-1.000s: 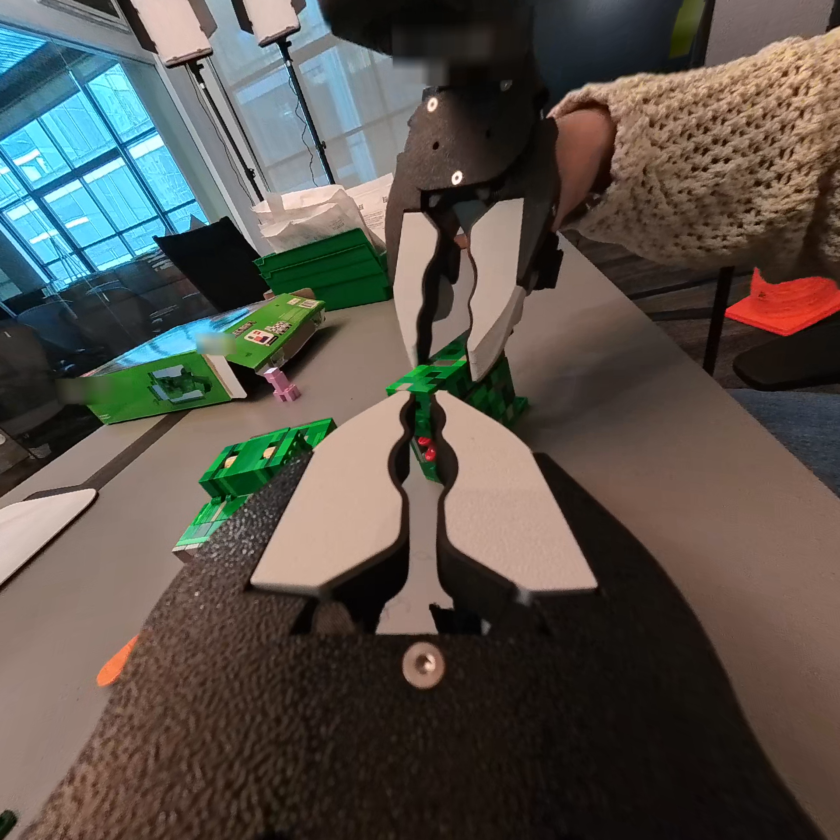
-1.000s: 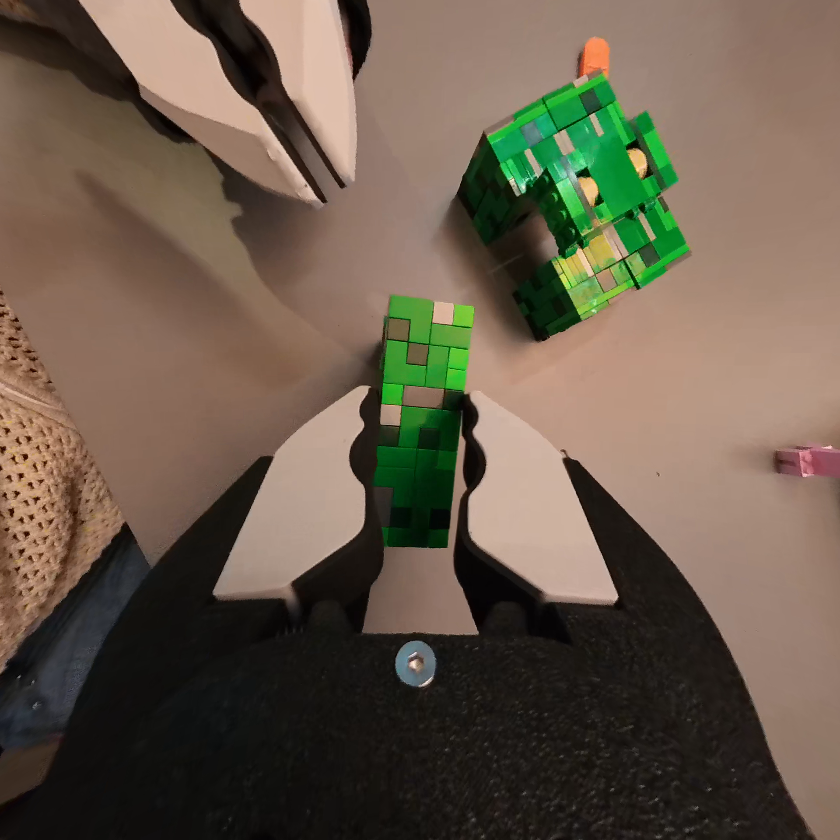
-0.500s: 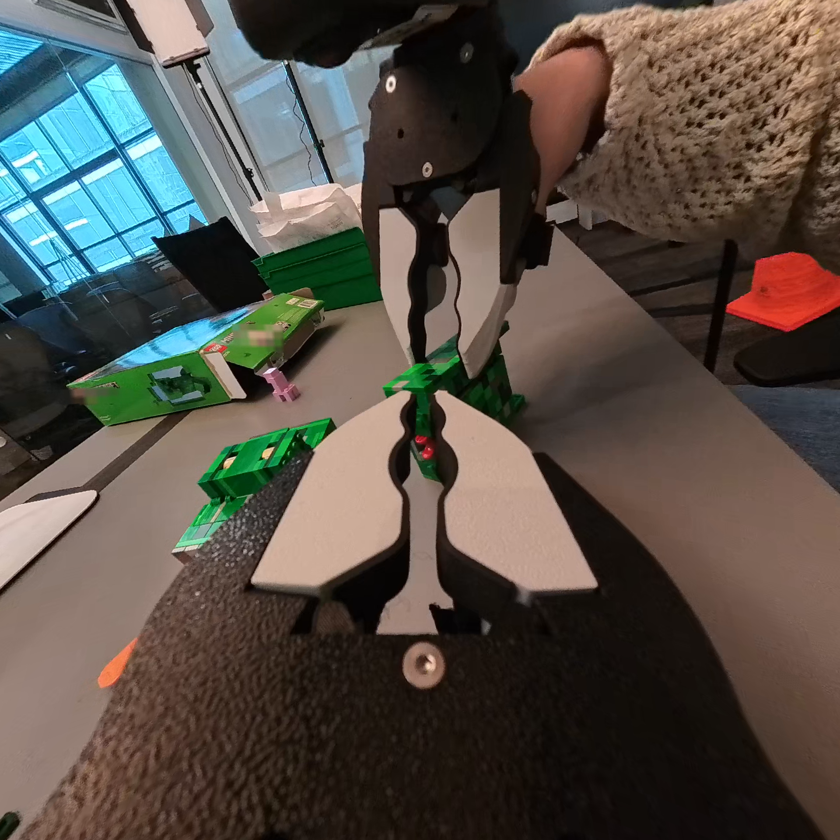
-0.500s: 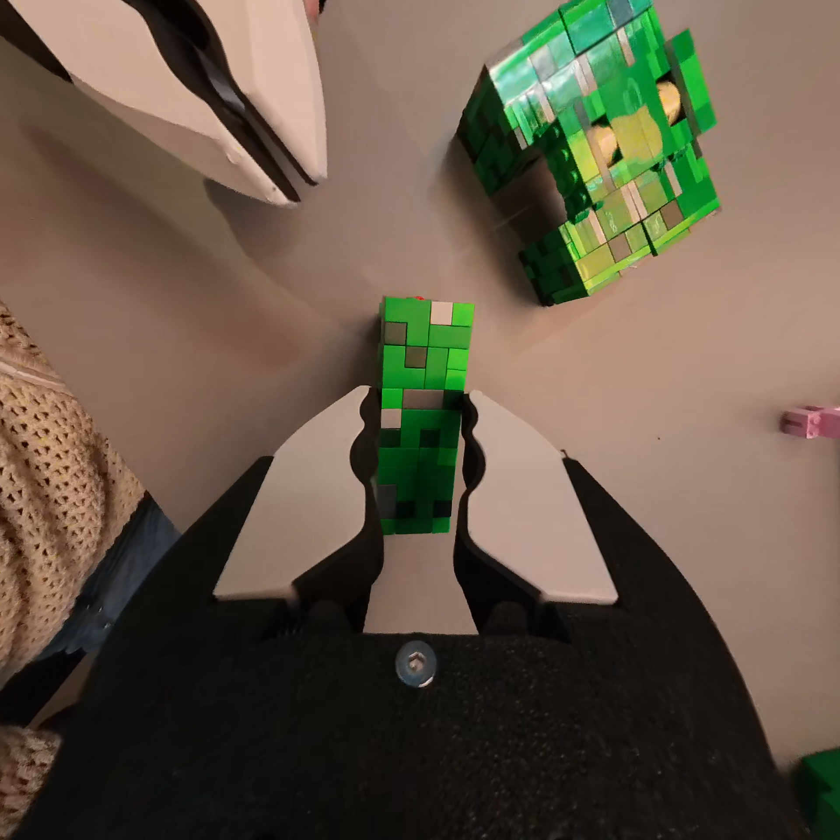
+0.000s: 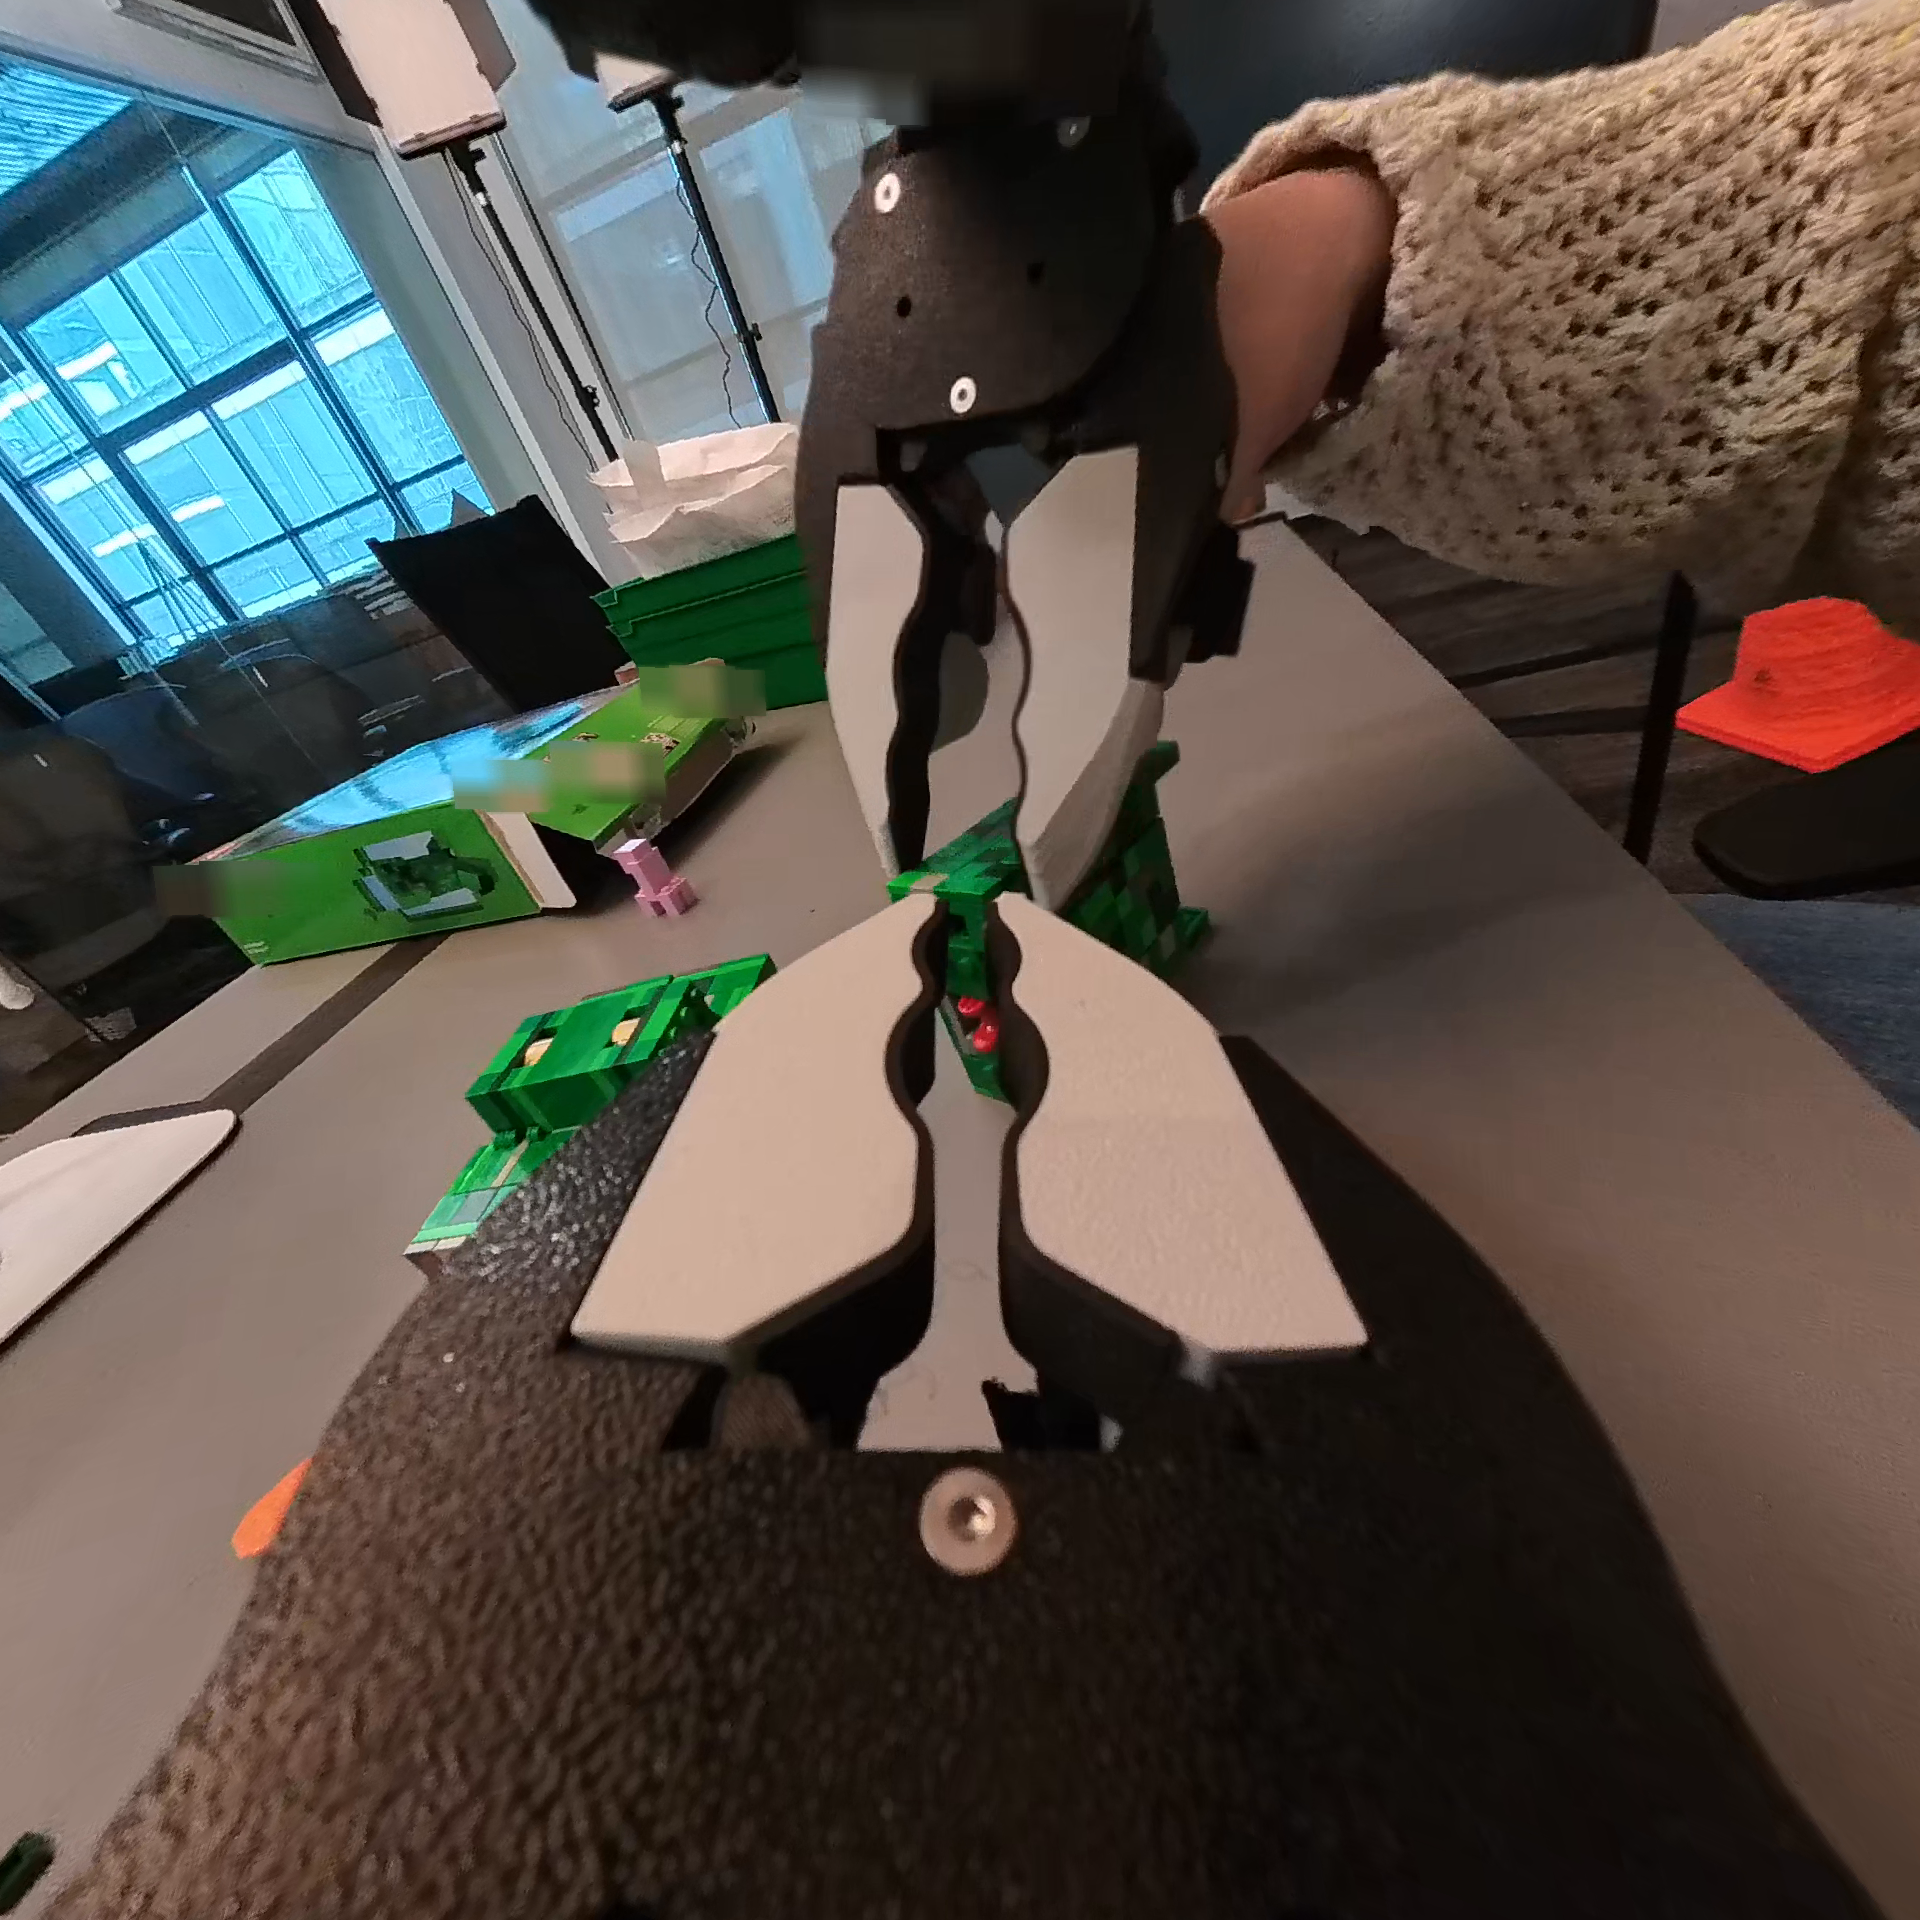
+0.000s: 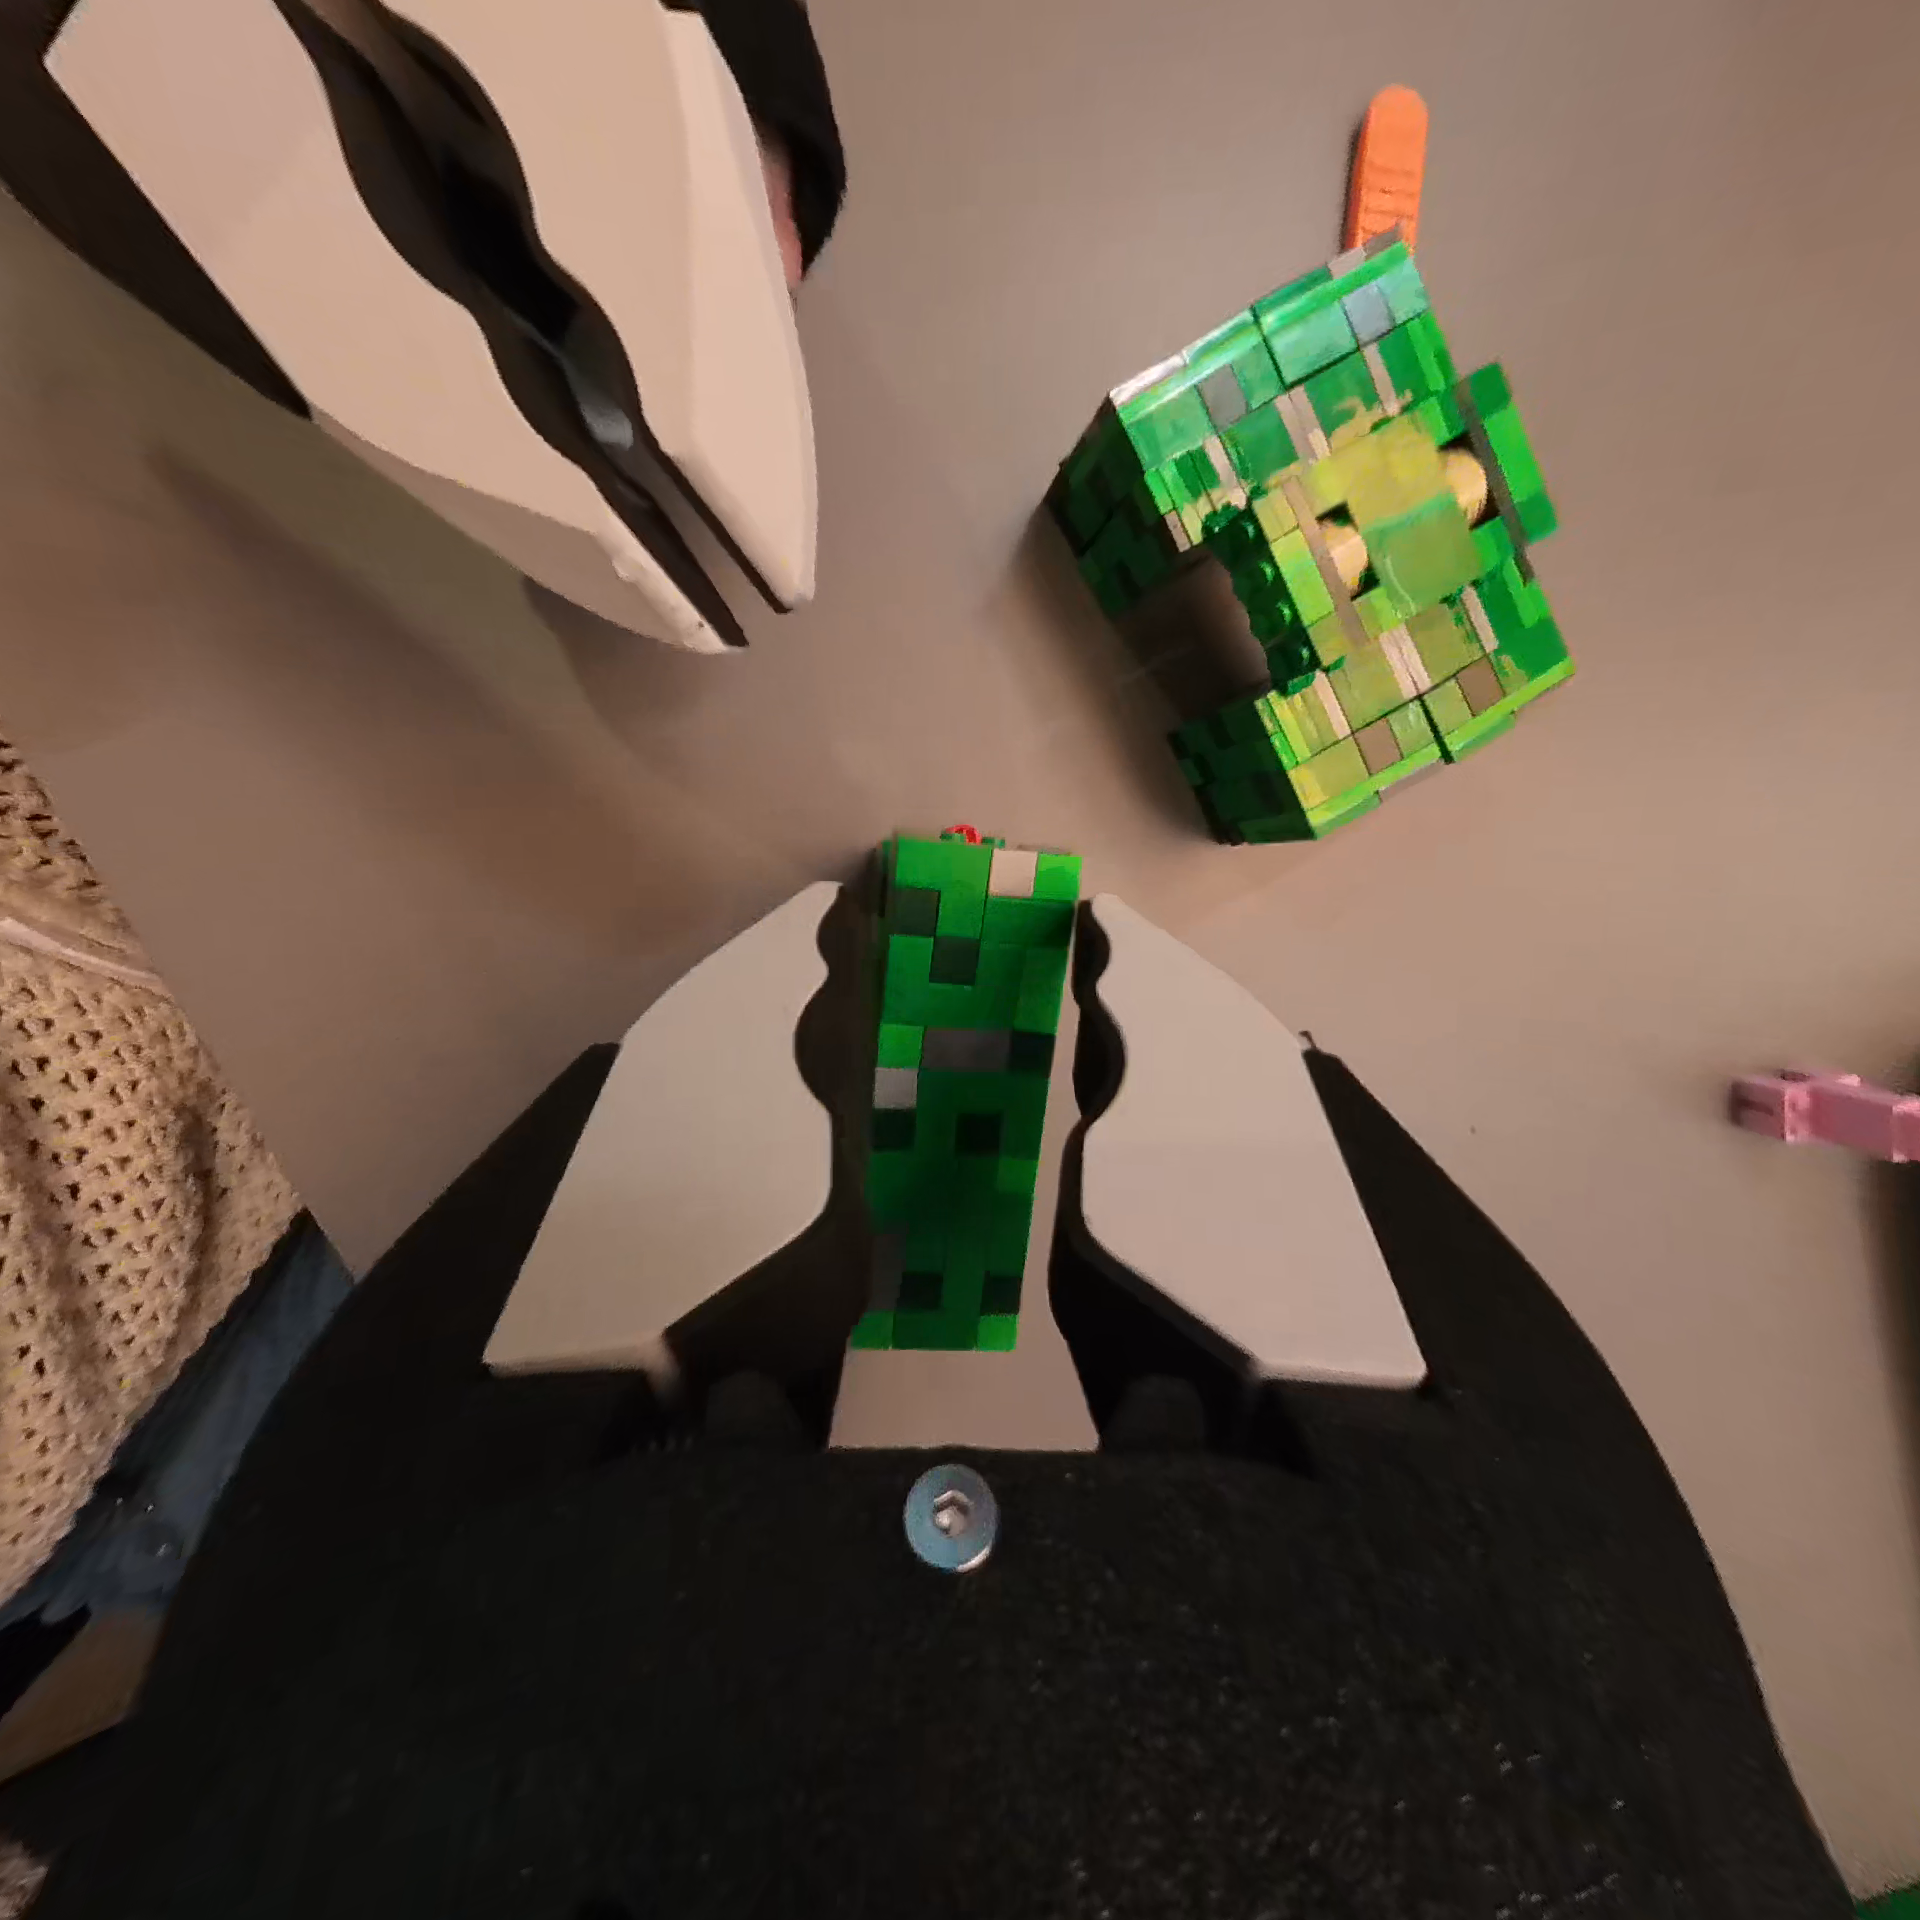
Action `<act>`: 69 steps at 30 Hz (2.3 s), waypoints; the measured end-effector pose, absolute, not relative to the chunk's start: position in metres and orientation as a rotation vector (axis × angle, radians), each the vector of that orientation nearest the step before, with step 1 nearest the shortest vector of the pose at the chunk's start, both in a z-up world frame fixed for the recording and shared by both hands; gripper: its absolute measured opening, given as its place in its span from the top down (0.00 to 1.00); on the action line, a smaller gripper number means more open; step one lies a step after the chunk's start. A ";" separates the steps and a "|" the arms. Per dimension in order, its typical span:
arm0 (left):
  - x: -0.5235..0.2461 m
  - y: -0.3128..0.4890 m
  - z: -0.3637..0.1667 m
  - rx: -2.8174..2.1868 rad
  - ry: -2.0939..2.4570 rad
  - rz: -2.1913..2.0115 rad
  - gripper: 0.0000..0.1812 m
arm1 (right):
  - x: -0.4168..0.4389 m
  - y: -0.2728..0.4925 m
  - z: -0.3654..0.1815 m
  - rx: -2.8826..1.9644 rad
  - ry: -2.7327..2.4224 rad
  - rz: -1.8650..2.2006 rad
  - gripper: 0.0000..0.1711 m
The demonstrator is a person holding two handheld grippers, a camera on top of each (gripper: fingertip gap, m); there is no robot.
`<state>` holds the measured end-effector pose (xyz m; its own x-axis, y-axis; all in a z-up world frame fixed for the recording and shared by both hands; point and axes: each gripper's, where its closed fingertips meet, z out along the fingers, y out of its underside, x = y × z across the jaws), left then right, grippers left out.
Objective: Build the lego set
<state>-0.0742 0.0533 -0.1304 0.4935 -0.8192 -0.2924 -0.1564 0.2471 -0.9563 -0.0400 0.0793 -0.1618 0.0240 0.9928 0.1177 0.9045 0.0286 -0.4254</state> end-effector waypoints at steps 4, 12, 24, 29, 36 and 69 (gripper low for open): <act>-0.074 0.053 -0.130 -1.267 0.986 -0.570 0.97 | -0.041 0.082 -0.165 -1.951 -1.974 0.256 0.80; -0.074 0.053 -0.130 -1.268 0.988 -0.570 0.97 | -0.039 0.085 -0.171 -2.039 -2.035 0.060 0.80; -0.074 0.053 -0.131 -1.267 0.993 -0.557 0.96 | -0.035 0.089 -0.154 -1.962 -1.843 0.223 0.78; -0.074 0.053 -0.131 -1.269 0.989 -0.559 0.96 | -0.013 0.096 -0.125 -1.846 -1.610 0.319 0.79; -0.075 0.055 -0.130 -1.273 0.977 -0.553 0.96 | 0.020 0.078 -0.122 -1.731 -1.434 0.497 0.74; -0.040 0.078 -0.155 -1.444 1.230 -0.438 0.58 | 0.037 0.074 -0.156 -1.504 -1.340 0.632 0.54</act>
<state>-0.0403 0.0777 -0.1551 0.3847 -0.8503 -0.3592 -0.4316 0.1783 -0.8843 0.0365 0.0737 -0.1560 0.2538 0.9417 0.2211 0.4282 0.0956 -0.8986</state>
